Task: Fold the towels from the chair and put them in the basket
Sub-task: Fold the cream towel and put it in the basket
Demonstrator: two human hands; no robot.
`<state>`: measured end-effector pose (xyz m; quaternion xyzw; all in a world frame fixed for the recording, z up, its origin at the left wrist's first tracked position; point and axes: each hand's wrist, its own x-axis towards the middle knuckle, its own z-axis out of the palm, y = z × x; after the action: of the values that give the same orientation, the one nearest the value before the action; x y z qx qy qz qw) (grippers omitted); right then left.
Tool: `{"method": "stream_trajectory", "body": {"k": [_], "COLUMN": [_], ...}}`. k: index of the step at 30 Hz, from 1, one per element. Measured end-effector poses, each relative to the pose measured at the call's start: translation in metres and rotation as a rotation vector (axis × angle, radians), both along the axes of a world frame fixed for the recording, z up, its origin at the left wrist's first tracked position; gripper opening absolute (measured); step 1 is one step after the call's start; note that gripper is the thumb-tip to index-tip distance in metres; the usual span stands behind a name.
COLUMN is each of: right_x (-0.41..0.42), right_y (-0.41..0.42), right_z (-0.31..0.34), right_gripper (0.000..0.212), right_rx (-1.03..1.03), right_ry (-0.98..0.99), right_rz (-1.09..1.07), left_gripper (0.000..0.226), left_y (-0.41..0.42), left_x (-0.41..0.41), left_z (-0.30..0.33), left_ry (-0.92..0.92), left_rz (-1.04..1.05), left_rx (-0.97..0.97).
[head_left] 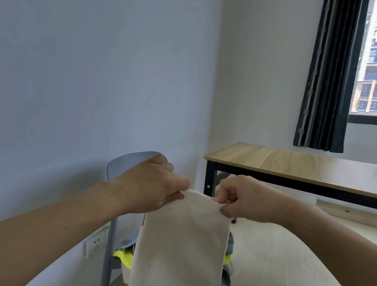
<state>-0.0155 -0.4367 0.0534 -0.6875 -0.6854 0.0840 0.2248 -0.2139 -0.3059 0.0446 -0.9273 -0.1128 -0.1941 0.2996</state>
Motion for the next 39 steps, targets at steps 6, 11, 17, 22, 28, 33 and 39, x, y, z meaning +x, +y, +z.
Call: {"method": "stream_trajectory", "body": {"k": [6,11,17,22,28,33,39], "right_x": [-0.005,-0.003,0.013,0.027,0.047,0.051,0.045], "right_y": [0.011,0.023,0.037,0.056,0.102,0.104,0.092], "right_z": [-0.003,-0.002,0.000,-0.011,-0.017,0.004,-0.034], "right_gripper": [0.024,0.026,0.016,0.021,0.005,0.013,0.016], "right_rx": [-0.054,-0.088,-0.207,-0.253,0.022,0.183,0.121], "right_ry": [-0.136,-0.219,-0.239,-0.153,-0.376,-0.347,-0.251], "right_rz": [-0.034,-0.068,-0.080,-0.087,-0.240,-0.222,-0.201], "left_gripper": [0.034,0.027,0.018,0.013,0.003,0.011,0.019], "left_y": [-0.013,-0.015,0.002,0.042,0.088,0.100,0.088], "left_x": [0.003,0.013,0.021,0.034,0.071,0.070,0.050], "left_z": [-0.009,-0.025,-0.031,-0.038,-0.024,0.007,-0.030], "left_ry": [0.150,0.121,0.050,0.037,-0.237,-0.324,-0.227], "left_rz": [0.360,0.535,0.476,0.374,0.348,0.319,0.269], "left_rx": [-0.028,0.030,-0.055,-0.460,-0.462,-0.368,-0.639]}}
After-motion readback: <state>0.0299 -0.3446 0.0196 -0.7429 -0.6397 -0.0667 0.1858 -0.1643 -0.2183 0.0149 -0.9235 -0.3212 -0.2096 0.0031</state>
